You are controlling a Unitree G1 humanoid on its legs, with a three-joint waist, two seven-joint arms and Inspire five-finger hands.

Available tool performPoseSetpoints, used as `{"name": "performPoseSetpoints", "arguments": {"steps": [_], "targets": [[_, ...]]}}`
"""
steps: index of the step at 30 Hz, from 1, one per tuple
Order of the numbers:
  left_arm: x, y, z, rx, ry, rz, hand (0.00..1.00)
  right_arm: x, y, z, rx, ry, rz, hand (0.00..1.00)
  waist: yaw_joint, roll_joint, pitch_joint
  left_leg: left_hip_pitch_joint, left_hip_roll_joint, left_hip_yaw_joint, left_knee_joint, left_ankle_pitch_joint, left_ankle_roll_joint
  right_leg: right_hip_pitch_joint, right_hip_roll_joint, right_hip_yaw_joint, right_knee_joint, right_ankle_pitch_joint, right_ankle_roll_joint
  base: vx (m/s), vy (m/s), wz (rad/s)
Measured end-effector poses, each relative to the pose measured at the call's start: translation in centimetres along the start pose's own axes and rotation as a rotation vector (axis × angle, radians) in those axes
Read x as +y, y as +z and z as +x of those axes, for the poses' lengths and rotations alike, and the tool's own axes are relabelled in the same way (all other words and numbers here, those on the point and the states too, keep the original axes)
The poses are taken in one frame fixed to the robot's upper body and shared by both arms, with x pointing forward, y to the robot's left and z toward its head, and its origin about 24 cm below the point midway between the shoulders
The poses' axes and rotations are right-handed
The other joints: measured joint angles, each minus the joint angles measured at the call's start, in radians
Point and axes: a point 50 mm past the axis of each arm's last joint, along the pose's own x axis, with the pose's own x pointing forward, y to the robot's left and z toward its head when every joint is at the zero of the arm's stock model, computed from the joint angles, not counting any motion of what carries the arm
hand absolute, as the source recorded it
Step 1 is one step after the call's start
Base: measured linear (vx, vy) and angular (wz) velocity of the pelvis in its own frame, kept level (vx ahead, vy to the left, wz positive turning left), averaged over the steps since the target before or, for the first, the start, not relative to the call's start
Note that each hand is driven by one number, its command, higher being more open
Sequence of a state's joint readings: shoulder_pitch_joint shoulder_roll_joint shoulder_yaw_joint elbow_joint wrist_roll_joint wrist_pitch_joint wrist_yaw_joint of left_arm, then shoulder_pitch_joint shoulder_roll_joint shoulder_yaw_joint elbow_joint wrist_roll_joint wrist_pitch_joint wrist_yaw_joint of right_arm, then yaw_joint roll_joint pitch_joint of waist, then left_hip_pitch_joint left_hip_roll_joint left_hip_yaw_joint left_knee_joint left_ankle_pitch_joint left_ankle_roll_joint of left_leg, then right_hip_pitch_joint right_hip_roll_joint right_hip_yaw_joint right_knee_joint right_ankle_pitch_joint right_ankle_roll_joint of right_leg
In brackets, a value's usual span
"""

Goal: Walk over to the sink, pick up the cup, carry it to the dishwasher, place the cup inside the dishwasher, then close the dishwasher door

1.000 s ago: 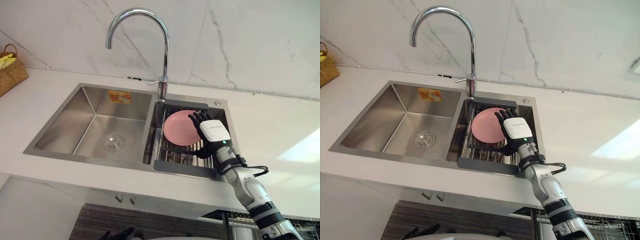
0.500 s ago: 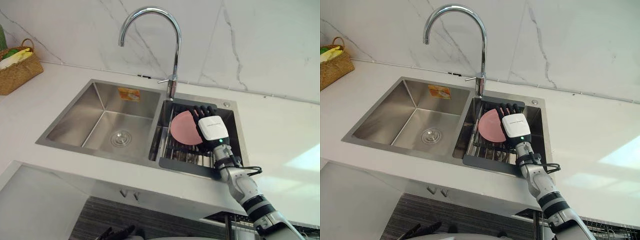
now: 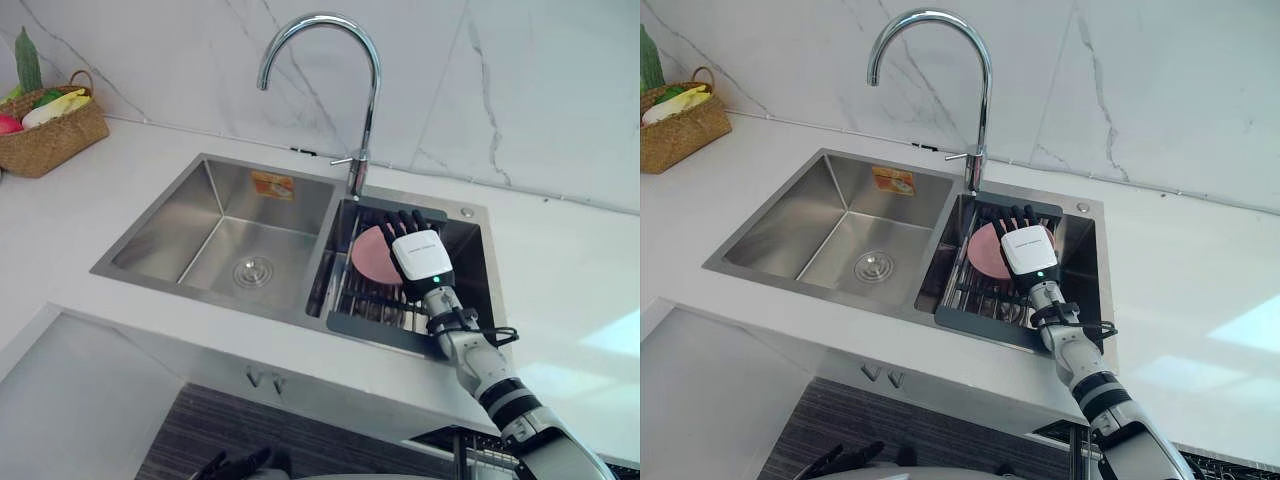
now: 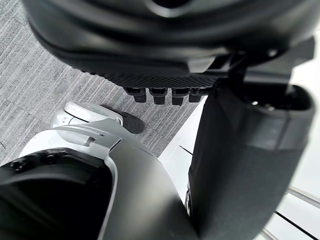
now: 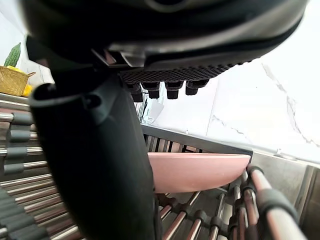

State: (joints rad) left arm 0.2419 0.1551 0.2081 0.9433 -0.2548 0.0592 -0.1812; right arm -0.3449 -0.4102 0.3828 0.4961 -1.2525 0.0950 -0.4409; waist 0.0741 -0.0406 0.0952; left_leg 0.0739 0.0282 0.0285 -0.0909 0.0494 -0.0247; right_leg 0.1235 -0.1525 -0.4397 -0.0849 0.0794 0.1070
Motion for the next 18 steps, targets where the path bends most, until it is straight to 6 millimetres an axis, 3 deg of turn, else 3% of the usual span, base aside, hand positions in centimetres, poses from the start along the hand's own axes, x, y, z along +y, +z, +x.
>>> {"name": "performPoseSetpoints", "arguments": {"steps": [16, 17, 18], "targets": [[0.44, 0.45, -0.06, -0.010, 0.004, 0.010, 1.00, 0.23, 0.03, 0.47, -0.017, 0.096, -0.052, 1.00, 0.008, -0.020, 0.011, -0.001, -0.003, -0.016, 0.000, 0.002, -0.004, 0.013, -0.003, -0.022, 0.000, -0.003, 0.004, -0.01, 0.000, 0.03], [0.48, 0.54, -0.07, -0.012, 0.004, 0.012, 1.00, 0.30, -0.01, 0.51, -0.016, 0.112, -0.053, 0.00, 0.009, -0.023, 0.012, -0.002, -0.003, -0.016, 0.000, 0.002, -0.004, 0.014, -0.004, -0.025, 0.000, -0.004, 0.005, -0.01, 0.004, 0.07], [0.49, 0.59, -0.07, -0.013, 0.004, 0.013, 1.00, 0.33, -0.04, 0.56, -0.015, 0.118, -0.054, 0.00, 0.009, -0.024, 0.013, -0.002, -0.004, -0.016, 0.000, 0.002, -0.004, 0.014, -0.004, -0.025, 0.000, -0.004, 0.005, -0.01, 0.008, 0.04]]}}
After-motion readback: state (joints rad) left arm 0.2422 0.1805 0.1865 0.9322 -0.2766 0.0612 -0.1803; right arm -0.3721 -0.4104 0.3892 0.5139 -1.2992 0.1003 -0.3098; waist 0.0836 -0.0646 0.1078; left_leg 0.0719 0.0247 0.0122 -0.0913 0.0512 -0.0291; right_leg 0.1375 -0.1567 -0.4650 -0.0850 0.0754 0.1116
